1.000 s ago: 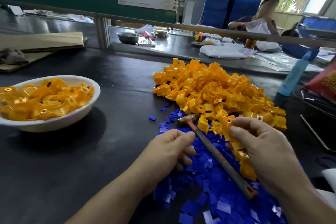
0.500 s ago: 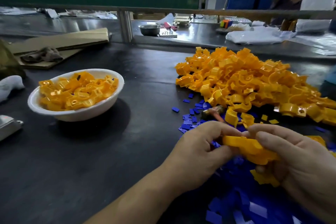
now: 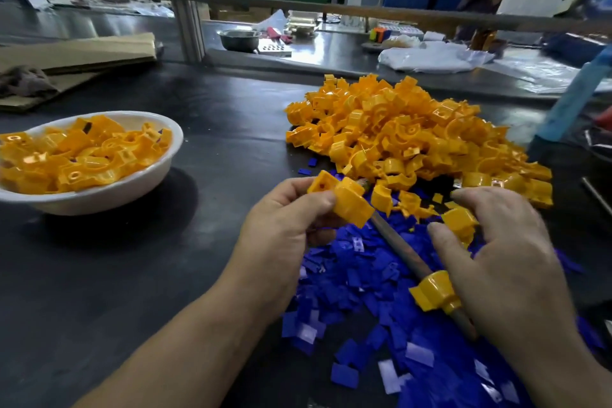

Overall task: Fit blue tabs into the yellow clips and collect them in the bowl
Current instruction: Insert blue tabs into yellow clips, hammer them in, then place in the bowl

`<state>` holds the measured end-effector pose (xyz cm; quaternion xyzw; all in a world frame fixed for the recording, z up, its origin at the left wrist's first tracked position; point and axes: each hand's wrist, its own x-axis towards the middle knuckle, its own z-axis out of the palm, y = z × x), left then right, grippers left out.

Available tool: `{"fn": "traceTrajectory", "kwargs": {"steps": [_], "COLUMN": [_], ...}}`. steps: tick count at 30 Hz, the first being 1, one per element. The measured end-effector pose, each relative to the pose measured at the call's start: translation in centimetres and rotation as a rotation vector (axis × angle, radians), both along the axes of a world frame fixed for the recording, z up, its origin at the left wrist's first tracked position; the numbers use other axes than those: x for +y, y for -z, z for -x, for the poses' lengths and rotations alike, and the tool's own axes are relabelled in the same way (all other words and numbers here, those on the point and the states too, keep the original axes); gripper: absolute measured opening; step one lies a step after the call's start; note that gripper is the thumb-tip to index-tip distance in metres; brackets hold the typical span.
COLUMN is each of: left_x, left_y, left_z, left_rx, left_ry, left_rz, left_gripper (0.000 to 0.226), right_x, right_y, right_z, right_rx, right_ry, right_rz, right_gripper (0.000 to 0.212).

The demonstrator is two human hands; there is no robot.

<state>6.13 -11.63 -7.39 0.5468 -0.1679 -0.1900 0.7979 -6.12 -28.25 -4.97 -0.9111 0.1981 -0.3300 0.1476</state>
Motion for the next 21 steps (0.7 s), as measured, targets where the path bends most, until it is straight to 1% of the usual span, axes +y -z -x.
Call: {"fn": "traceTrajectory", "kwargs": {"steps": [1,2,3,5,6,7,8,9,11,13,15,18,21], "left_x": [0.1,0.2,0.2,0.2,0.2,0.2,0.3,0.4,0.5,0.4,0.2,-0.1,-0.1], "left_y": [0.0,0.0,0.0,0.0,0.1,0.1,0.2,0.2,0.2,0.2,0.2,0.4,0.4], "left_z": [-0.2,-0.4,-0.5,-0.8,-1.0,-1.1,-1.2,-1.2,-1.2,-0.8,-0.4,-0.2,-0.2], "left_rx": [0.036,0.071,0.100,0.134,0.138,0.136,0.132,0.129,0.117,0.113,0.118,0.123,0.115], "left_ry": [-0.024,-0.054,-0.085,-0.138,-0.161,-0.182,-0.199,-0.206,-0.180,-0.122,-0.079,-0.051,-0.026], "left_rz": [0.011,0.017,0.014,-0.015,-0.038,-0.065,-0.092,-0.114,-0.137,-0.149,-0.174,-0.214,-0.235], "left_gripper": [0.010,0.011,0.011,0.010,0.011,0.013,0.016,0.020,0.026,0.028,0.028,0.027,0.030], "right_x": [1.0,2.2,3.3,5.0,5.3,5.2,5.0,4.7,3.9,3.6,3.6,3.6,3.3], "right_y": [-0.3,-0.6,-0.6,0.0,0.6,1.2,1.4,1.7,2.2,2.8,3.2,3.3,3.6], "right_z": [0.2,0.5,0.5,0.2,0.0,-0.2,-0.4,-0.5,-0.6,-0.8,-1.1,-1.3,-1.1], "right_rx": [-0.007,0.031,0.129,0.424,0.556,0.660,0.712,0.721,0.700,0.670,0.638,0.569,0.486], "right_ry": [-0.131,-0.279,-0.403,-0.543,-0.542,-0.496,-0.429,-0.364,-0.270,-0.219,-0.212,-0.263,-0.309], "right_rz": [0.001,-0.017,-0.028,0.020,0.076,0.114,0.138,0.166,0.245,0.290,0.320,0.319,0.279], "right_gripper": [0.031,0.024,0.022,0.040,0.050,0.058,0.065,0.072,0.079,0.075,0.062,0.037,0.025]}}
